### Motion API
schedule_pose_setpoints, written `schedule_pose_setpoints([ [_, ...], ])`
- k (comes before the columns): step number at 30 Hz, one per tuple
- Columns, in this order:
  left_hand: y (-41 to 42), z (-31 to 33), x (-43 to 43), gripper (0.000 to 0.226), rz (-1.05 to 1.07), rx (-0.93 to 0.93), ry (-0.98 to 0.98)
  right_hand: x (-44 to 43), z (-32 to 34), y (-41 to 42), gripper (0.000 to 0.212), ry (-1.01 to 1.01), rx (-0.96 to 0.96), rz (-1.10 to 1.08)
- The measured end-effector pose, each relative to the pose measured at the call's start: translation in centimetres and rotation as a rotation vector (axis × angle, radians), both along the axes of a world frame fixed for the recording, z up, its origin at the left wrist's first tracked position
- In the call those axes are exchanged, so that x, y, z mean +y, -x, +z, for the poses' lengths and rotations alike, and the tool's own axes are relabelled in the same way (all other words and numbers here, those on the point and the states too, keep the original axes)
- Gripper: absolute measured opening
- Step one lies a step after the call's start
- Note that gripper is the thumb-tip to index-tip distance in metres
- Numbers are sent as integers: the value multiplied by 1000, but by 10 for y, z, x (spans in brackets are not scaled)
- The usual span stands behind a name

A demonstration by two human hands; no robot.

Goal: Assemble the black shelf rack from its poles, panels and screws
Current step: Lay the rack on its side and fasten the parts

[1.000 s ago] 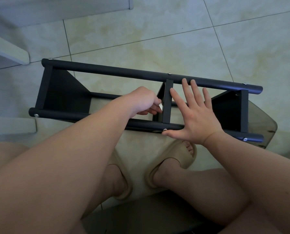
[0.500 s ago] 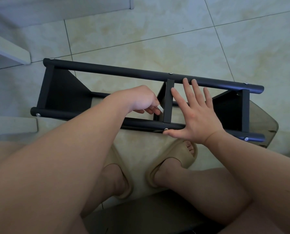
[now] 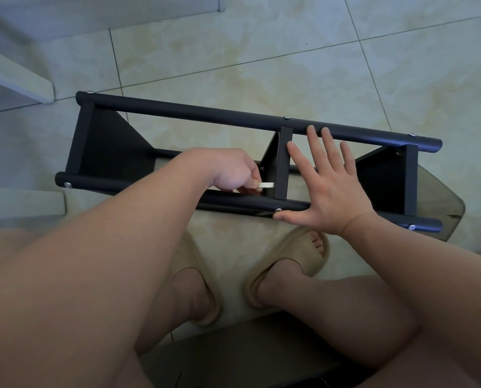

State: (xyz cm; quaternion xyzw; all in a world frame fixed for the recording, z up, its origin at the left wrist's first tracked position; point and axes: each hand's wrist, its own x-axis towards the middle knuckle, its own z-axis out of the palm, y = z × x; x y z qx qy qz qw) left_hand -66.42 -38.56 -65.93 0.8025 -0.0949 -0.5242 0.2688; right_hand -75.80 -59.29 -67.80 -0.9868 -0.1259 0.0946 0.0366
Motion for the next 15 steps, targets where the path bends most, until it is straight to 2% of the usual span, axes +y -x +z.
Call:
schedule_pose_setpoints([
  [4,0,1,0,21,-85,-39,-47,0,0,-1,121,-4,3,-2],
  [7,0,2,-1,14,-120,-57,-59,0,0,-1,121,1,7,0],
  [15,-5,0,5,12,44,-113,3,0,1,-3,122,29,36,-8],
])
